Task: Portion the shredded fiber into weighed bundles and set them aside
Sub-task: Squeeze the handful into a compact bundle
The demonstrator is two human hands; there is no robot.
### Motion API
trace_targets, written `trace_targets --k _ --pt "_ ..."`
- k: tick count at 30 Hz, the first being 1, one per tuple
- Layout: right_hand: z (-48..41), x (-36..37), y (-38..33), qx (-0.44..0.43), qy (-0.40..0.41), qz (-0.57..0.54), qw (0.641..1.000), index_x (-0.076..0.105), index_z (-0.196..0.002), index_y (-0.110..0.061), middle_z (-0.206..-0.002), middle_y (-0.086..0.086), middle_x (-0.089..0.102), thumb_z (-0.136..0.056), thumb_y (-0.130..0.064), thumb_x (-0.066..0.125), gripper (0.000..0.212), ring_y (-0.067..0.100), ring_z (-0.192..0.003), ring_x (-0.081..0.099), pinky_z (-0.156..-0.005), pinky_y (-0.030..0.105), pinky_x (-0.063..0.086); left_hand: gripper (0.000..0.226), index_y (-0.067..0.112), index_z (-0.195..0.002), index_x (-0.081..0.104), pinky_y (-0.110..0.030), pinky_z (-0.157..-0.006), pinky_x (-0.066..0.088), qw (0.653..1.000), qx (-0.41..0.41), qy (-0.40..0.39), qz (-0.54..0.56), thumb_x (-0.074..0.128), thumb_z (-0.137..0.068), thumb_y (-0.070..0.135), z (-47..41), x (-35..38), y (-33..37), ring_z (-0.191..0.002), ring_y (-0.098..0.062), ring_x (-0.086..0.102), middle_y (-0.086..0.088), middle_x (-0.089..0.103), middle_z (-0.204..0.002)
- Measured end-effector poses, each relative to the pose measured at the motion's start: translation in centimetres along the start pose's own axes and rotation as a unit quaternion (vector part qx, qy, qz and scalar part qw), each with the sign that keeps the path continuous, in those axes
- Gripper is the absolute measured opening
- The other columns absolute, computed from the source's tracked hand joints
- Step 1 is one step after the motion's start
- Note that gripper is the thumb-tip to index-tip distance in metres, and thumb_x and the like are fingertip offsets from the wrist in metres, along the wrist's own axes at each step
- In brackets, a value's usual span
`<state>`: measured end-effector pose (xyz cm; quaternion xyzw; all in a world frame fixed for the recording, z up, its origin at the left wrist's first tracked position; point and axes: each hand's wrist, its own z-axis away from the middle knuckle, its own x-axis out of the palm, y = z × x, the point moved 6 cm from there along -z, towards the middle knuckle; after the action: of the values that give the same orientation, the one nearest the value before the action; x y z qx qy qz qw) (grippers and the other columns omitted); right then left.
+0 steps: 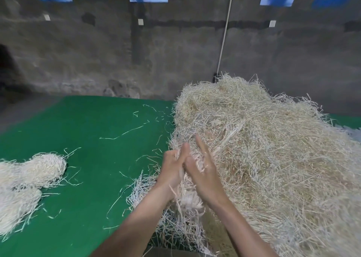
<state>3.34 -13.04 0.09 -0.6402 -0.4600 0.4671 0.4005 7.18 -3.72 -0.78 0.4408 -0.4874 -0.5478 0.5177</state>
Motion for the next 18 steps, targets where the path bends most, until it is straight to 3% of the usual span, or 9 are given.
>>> trace_targets --k 3,6,8,10,11,12,13,15,18 --pt "-0.1 0.0 1.4 0.057 0.097 -0.111 0.987 0.053 -0.128 -0.014 -0.102 -0.004 0.067 -0.078 -0.064 0.049 0.071 -0.002 -0.086 0.066 -0.070 0.010 0.027 0.092 0.018 -0.140 0.039 -0.040 -0.090 0.052 0.984 -0.115 -0.041 0.133 0.041 -0.071 0.078 0.5 0.2 -1.1 -0.120 -0.029 0.053 -0.005 0.053 -0.136" --pt "-0.3 -2.2 2.2 0.078 0.253 -0.171 0.949 0.053 -0.080 -0.017 -0.041 -0.007 0.041 -0.081 -0.053 0.046 0.037 0.001 -0.029 0.033 -0.035 0.013 0.026 0.055 0.029 -0.138 0.040 -0.018 -0.063 0.057 0.974 -0.077 -0.044 0.208 0.040 -0.091 0.057 2.1 -1.0 -2.6 -0.078 0.008 0.066 0.011 0.069 -0.096" --pt "-0.1 -1.7 2.2 0.072 0.288 -0.150 0.943 0.043 -0.073 -0.021 -0.042 -0.008 0.037 -0.086 -0.053 0.044 0.035 0.002 -0.031 0.027 -0.035 0.017 0.027 0.036 0.048 -0.127 0.039 -0.009 -0.059 0.052 0.952 -0.108 -0.089 0.273 0.039 -0.092 0.055 4.2 0.4 -4.1 -0.070 0.019 0.060 0.029 0.059 -0.085" --pt "0.8 0.5 2.0 0.059 0.240 -0.112 0.962 0.044 -0.070 -0.028 -0.053 -0.017 0.040 -0.080 -0.059 0.041 0.033 0.006 -0.031 0.038 -0.040 0.010 0.024 0.069 0.017 -0.108 0.068 -0.022 -0.065 0.055 0.929 -0.143 -0.139 0.311 0.049 -0.071 0.072 5.6 1.9 -4.6 -0.071 0.004 0.067 0.005 0.072 -0.076" --pt "1.4 1.9 2.1 0.051 0.196 -0.085 0.975 0.047 -0.074 -0.032 -0.065 -0.024 0.039 -0.077 -0.064 0.039 0.033 0.003 -0.041 0.051 -0.048 0.002 0.024 0.068 0.014 -0.075 0.076 -0.025 -0.064 0.054 0.935 -0.154 -0.107 0.300 0.049 -0.061 0.075 5.1 1.7 -5.0 -0.059 -0.001 0.067 0.006 0.070 -0.062" --pt "2.3 3.2 2.4 0.052 0.143 -0.051 0.987 0.051 -0.084 -0.035 -0.106 -0.017 0.033 -0.077 -0.069 0.033 0.040 -0.007 -0.068 0.060 -0.077 0.022 0.033 0.059 0.022 -0.062 0.075 -0.029 -0.062 0.053 0.958 -0.147 -0.041 0.244 0.049 -0.060 0.075 4.2 0.6 -5.3 -0.047 -0.005 0.062 0.008 0.063 -0.050" --pt "3.0 4.1 3.0 0.041 0.103 0.000 0.994 0.051 -0.100 -0.036 -0.099 -0.010 0.056 -0.080 -0.075 0.025 0.050 -0.020 -0.086 0.052 -0.067 0.008 0.050 0.055 0.020 -0.073 0.074 -0.031 -0.058 0.051 0.973 -0.135 0.038 0.183 0.052 -0.068 0.070 3.5 -0.8 -5.2 -0.040 -0.009 0.056 0.007 0.060 -0.048" --pt "3.5 4.3 2.7 -0.021 0.094 0.128 0.987 0.047 -0.107 -0.035 -0.118 -0.017 0.036 -0.083 -0.076 0.022 0.054 -0.008 -0.108 0.031 -0.100 0.022 0.033 0.051 0.001 -0.098 0.064 -0.026 -0.043 0.043 0.976 -0.107 0.114 0.154 0.058 -0.084 0.050 2.5 -2.4 -5.0 -0.034 -0.010 0.043 -0.008 0.062 -0.055" --pt "2.1 3.0 1.0 -0.057 0.111 0.121 0.985 0.031 -0.101 -0.057 -0.133 -0.016 0.028 -0.078 -0.065 0.045 0.027 0.002 -0.120 0.031 -0.102 0.037 0.036 0.047 -0.009 -0.109 0.054 -0.020 -0.035 0.039 0.992 -0.064 0.101 0.043 0.055 -0.092 0.034 1.4 -3.2 -5.3 -0.035 -0.005 0.046 -0.007 0.059 -0.058"
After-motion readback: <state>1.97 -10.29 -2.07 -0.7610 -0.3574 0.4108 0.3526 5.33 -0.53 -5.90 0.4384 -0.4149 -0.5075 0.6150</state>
